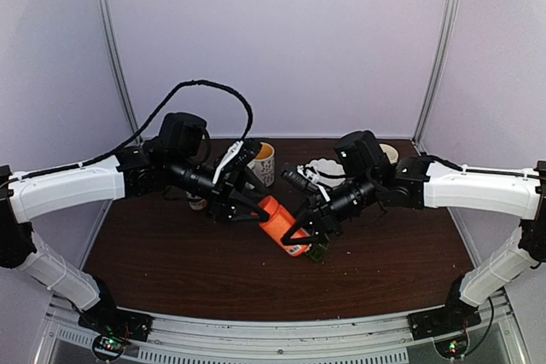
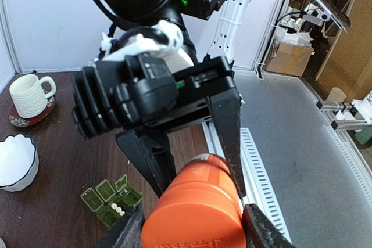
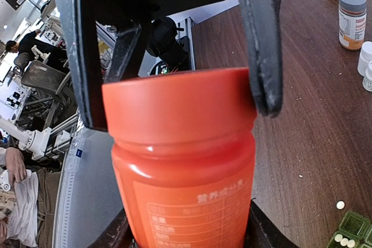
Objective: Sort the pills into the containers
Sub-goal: Close the lid of the pill bottle.
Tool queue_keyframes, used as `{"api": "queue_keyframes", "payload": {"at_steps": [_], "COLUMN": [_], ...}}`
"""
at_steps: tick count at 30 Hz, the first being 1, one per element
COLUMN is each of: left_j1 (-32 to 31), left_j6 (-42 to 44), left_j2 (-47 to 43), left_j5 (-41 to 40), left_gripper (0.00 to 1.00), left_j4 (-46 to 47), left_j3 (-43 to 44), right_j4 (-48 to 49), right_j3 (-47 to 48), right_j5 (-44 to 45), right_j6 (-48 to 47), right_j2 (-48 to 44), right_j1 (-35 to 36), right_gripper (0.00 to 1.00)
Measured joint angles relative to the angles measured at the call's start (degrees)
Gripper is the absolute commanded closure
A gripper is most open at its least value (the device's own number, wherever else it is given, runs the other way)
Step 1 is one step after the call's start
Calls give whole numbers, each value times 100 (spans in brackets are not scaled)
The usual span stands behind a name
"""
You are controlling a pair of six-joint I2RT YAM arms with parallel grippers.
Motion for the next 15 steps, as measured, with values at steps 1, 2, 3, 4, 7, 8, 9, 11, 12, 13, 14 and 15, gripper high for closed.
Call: {"api": "queue_keyframes", "payload": {"at_steps": [1, 2, 3, 4, 7, 8, 9, 11, 12, 13, 14, 15], "left_j1": [-2, -7, -26, -55, -170, -201, -214, -203, -188, -146, -92, -26], "left_j6": [101, 212, 343, 431, 573, 527, 476, 280, 166, 17, -179, -367], "left_j2": [-24, -61, -118, -164, -245, -254, -262, -304, -337, -387, -455, -533], "left_j5": [11, 2, -72, -146, -391, -448, -507, -584, -603, -616, -627, -643], "left_gripper": [39, 36, 30, 22, 7, 3, 3, 2, 2, 2, 2, 2], "left_j4": [-2, 7, 39, 83, 133, 131, 149, 210, 262, 361, 494, 638], "left_j3": [-42, -98, -170, -214, -297, -319, -345, -428, -476, -549, -636, -734], "right_j4": [35, 44, 55, 52, 11, -15, -39, -79, -96, -111, -127, -155], "right_j3": [-28, -37, -37, -35, 81, 136, 190, 289, 330, 361, 376, 382], "right_j5": [-42, -66, -74, -79, 9, 61, 142, 337, 450, 562, 654, 767], "right_j6": [31, 61, 142, 166, 144, 107, 55, -72, -144, -225, -275, -367], "right_j2": [0, 0, 0, 0, -33, -68, -116, -227, -282, -334, -372, -402], "right_j1": [-2, -2, -2, -7, -20, -33, -50, -94, -103, -122, -127, -136], "right_gripper": [100, 100, 100, 100, 100, 100, 100, 100, 100, 100, 100, 100]}}
